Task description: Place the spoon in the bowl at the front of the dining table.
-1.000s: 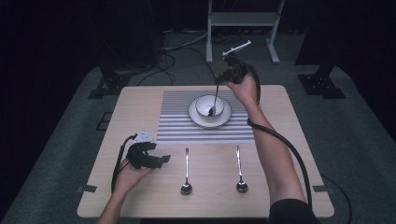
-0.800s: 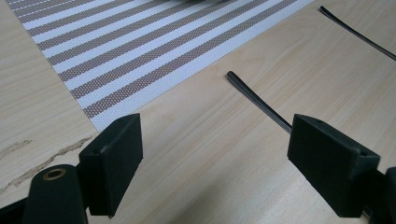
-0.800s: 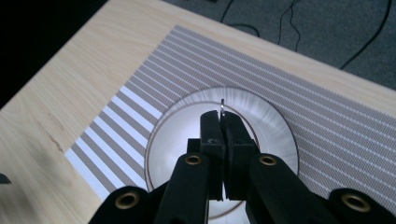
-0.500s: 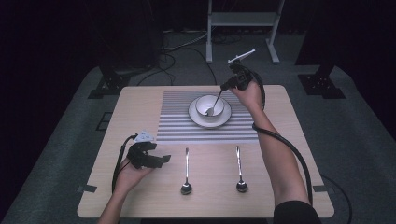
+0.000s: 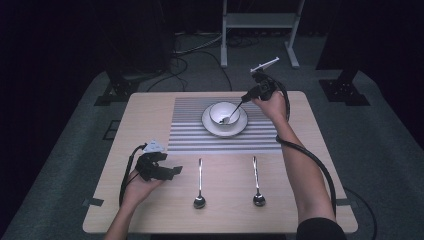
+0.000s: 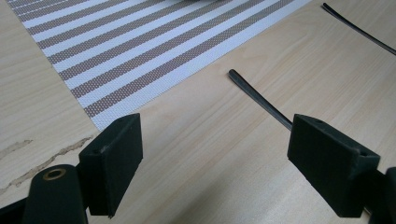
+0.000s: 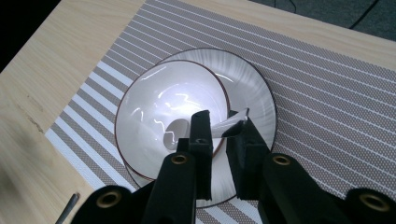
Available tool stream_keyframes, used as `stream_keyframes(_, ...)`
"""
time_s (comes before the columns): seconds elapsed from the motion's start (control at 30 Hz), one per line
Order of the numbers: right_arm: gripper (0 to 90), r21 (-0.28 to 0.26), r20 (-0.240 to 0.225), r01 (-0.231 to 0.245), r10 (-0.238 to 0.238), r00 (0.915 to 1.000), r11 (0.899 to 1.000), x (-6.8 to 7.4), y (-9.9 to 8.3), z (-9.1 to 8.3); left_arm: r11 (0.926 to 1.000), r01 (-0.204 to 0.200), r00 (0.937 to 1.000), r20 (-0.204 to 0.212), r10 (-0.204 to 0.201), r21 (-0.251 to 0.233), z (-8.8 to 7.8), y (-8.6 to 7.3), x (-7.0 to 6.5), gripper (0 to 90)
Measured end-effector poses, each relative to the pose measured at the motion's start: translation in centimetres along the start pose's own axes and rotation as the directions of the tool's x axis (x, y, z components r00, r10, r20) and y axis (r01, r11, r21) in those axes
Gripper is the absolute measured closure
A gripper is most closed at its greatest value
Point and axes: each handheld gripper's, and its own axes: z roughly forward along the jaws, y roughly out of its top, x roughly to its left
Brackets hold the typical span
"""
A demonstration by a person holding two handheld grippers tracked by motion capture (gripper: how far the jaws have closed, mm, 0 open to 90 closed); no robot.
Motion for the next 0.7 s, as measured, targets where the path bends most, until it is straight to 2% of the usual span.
stream_keyframes(0.5, 71.7, 0.022, 0.003, -0.039, 0.039, 0.9992, 0.999, -1.6, -1.7, 0.3, 1.0000, 0.000, 1.0000, -0.001, 0.000, 0.003, 0.1, 0.0, -0.1, 17.1)
stream_keyframes(0.7, 68.8, 0.010, -0.008, -0.042, 0.042, 0.9991, 0.999, -2.0, -2.5, 0.1, 1.0000, 0.009, 0.9999, 0.005, -0.009, -0.001, 0.1, -0.1, 0.0, 17.1)
